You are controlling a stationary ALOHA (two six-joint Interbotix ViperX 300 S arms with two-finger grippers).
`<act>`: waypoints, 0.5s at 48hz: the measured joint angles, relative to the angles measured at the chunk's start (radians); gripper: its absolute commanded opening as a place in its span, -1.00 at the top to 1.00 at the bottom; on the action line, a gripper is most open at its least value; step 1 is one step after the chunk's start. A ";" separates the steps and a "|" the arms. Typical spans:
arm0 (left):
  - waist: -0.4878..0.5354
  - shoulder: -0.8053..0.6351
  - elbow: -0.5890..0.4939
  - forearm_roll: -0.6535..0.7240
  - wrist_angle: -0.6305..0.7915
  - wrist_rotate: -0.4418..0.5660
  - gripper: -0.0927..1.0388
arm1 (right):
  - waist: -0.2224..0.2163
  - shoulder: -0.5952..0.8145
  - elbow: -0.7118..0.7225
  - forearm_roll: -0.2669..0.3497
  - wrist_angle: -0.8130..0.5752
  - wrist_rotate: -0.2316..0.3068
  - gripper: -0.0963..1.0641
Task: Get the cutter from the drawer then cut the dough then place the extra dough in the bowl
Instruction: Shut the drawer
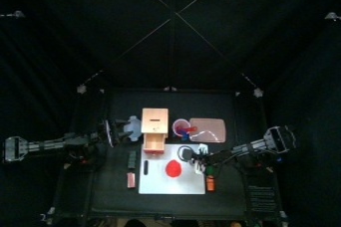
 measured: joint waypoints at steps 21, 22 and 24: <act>0.012 0.006 -0.003 -0.002 0.000 -0.002 -0.90 | 0.026 0.000 -0.002 0.002 -0.008 0.002 -0.60; 0.014 0.009 -0.003 -0.003 0.000 -0.002 -0.90 | 0.028 0.000 -0.005 0.002 -0.005 0.002 -0.60; 0.017 0.011 -0.006 -0.002 0.000 -0.002 -0.90 | 0.029 0.000 -0.012 -0.002 0.002 0.002 -0.60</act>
